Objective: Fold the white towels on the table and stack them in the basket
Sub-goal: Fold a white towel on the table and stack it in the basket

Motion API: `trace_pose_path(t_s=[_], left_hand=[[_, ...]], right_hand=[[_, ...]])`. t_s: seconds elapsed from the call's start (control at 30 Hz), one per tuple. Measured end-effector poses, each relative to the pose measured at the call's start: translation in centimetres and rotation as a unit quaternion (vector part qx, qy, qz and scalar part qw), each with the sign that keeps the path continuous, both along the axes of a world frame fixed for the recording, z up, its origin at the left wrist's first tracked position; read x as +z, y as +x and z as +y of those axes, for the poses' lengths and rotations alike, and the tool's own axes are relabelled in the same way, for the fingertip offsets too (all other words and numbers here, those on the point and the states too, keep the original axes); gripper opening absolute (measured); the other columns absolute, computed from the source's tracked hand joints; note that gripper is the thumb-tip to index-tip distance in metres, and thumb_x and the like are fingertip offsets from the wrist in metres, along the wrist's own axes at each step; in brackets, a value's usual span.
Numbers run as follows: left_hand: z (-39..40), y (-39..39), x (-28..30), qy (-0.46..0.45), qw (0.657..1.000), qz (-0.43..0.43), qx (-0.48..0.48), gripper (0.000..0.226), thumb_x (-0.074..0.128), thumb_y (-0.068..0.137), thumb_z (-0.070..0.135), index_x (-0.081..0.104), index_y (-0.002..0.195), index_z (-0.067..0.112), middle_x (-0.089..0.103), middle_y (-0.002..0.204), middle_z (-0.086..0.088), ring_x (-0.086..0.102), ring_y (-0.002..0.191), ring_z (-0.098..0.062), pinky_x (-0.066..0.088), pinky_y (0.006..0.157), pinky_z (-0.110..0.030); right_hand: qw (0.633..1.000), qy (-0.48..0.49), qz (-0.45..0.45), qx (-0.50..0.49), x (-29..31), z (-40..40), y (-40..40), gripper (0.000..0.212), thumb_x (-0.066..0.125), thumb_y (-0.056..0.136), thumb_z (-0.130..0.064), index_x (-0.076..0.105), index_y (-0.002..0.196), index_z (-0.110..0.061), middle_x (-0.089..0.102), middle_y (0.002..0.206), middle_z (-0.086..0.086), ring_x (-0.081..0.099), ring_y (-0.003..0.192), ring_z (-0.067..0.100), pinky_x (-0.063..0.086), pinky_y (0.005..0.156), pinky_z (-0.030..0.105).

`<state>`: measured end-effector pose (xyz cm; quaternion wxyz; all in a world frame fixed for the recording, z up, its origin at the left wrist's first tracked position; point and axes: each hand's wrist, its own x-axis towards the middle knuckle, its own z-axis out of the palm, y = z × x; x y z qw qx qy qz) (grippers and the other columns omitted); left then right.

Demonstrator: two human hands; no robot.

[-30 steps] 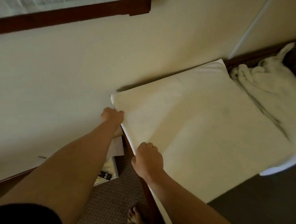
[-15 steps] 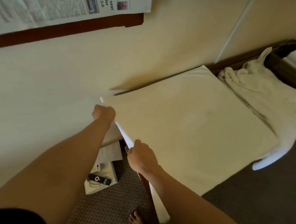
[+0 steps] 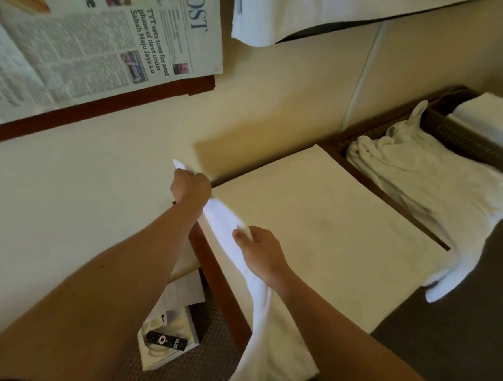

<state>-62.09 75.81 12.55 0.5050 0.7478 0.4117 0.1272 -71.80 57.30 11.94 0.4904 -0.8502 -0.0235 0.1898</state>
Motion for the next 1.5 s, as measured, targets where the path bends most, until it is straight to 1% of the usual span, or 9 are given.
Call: trace_pose_path(t_s=[0.1,0.2,0.47,0.7,0.8,0.9,1.03,1.13,1.5], left_hand=[[-3.6,2.8,1.4,-0.026,0.999,-0.018,-0.029,0.019,0.046,0.093,0.014,0.053,0.11,0.011,0.061,0.105,-0.008,0.07,0.072,-0.025,0.058,0.065,-0.033],[-7.7,6.1,2.6,-0.056,0.996,-0.042,-0.048,0.016,0.046,0.094,0.012,0.052,0.109,0.01,0.056,0.094,-0.001,0.068,0.064,-0.024,0.062,0.073,-0.037],[-20.1,18.5,0.9,-0.081,0.991,-0.044,-0.102,0.022,0.046,0.09,0.013,0.052,0.111,0.01,0.061,0.109,-0.01,0.073,0.079,-0.032,0.054,0.062,-0.03],[-29.5,27.8,-6.9,-0.091,0.977,0.025,-0.192,0.025,0.062,0.096,0.044,0.058,0.106,0.021,0.065,0.102,-0.001,0.066,0.095,-0.025,0.054,0.079,-0.033],[-27.9,26.5,-9.6,-0.057,0.969,-0.009,-0.24,0.013,0.065,0.095,0.039,0.065,0.101,0.027,0.069,0.101,0.008,0.068,0.094,-0.016,0.057,0.084,-0.033],[-22.4,23.3,-10.9,0.116,0.968,-0.027,-0.22,0.015,0.066,0.095,0.017,0.065,0.103,0.03,0.067,0.107,0.013,0.063,0.098,-0.008,0.049,0.089,-0.026],[-14.2,20.3,-11.3,0.291,0.933,0.11,-0.181,0.031,0.065,0.094,0.019,0.066,0.125,0.026,0.064,0.131,-0.001,0.058,0.12,-0.032,0.044,0.102,-0.048],[-11.2,19.9,-10.7,0.281,0.905,0.243,-0.209,0.044,0.06,0.098,0.041,0.055,0.142,0.036,0.057,0.143,0.002,0.046,0.133,-0.033,0.035,0.109,-0.053],[-8.8,21.3,-10.6,0.238,0.875,0.336,-0.255,0.066,0.065,0.083,0.072,0.056,0.138,0.036,0.054,0.145,0.004,0.038,0.14,-0.029,0.031,0.11,-0.051]], right_hand=[[0.997,0.029,0.008,-0.065,1.1,-4.0,3.3,0.048,0.059,0.098,-0.042,0.047,0.059,-0.017,0.047,0.049,-0.009,0.044,0.053,0.012,0.035,0.056,0.027],[0.994,0.057,0.012,-0.092,1.2,-8.1,6.9,0.042,0.06,0.098,-0.042,0.065,0.075,-0.007,0.067,0.068,0.006,0.058,0.065,0.019,0.046,0.065,0.031],[0.978,0.091,0.03,-0.185,-1.9,-19.7,18.2,0.037,0.063,0.098,-0.035,0.069,0.078,-0.004,0.07,0.073,0.01,0.066,0.072,0.025,0.055,0.074,0.038],[0.98,-0.101,0.078,-0.155,-9.1,-28.1,28.7,0.032,0.054,0.102,-0.032,0.062,0.082,-0.009,0.059,0.077,0.006,0.059,0.079,0.024,0.049,0.076,0.035],[0.968,-0.208,0.126,-0.068,-10.2,-28.7,31.4,0.028,0.053,0.097,-0.037,0.058,0.082,-0.014,0.059,0.079,0.0,0.057,0.073,0.02,0.041,0.058,0.027],[0.961,-0.258,0.095,-0.029,-10.0,-27.0,35.4,0.042,0.049,0.088,-0.051,0.06,0.08,-0.012,0.062,0.075,0.0,0.061,0.063,0.018,0.039,0.053,0.027],[0.977,-0.213,0.022,-0.002,-10.1,-22.2,42.4,0.048,0.051,0.086,-0.06,0.058,0.089,-0.013,0.055,0.078,-0.001,0.057,0.071,0.024,0.037,0.057,0.03],[0.984,-0.174,-0.011,0.033,-10.5,-19.7,45.5,0.04,0.058,0.093,-0.055,0.054,0.088,-0.015,0.052,0.079,-0.006,0.054,0.079,0.022,0.038,0.066,0.033],[0.976,-0.204,-0.077,-0.015,-13.1,-21.2,45.6,0.027,0.051,0.102,-0.041,0.059,0.104,-0.015,0.063,0.094,-0.001,0.057,0.079,0.018,0.042,0.068,0.032]])
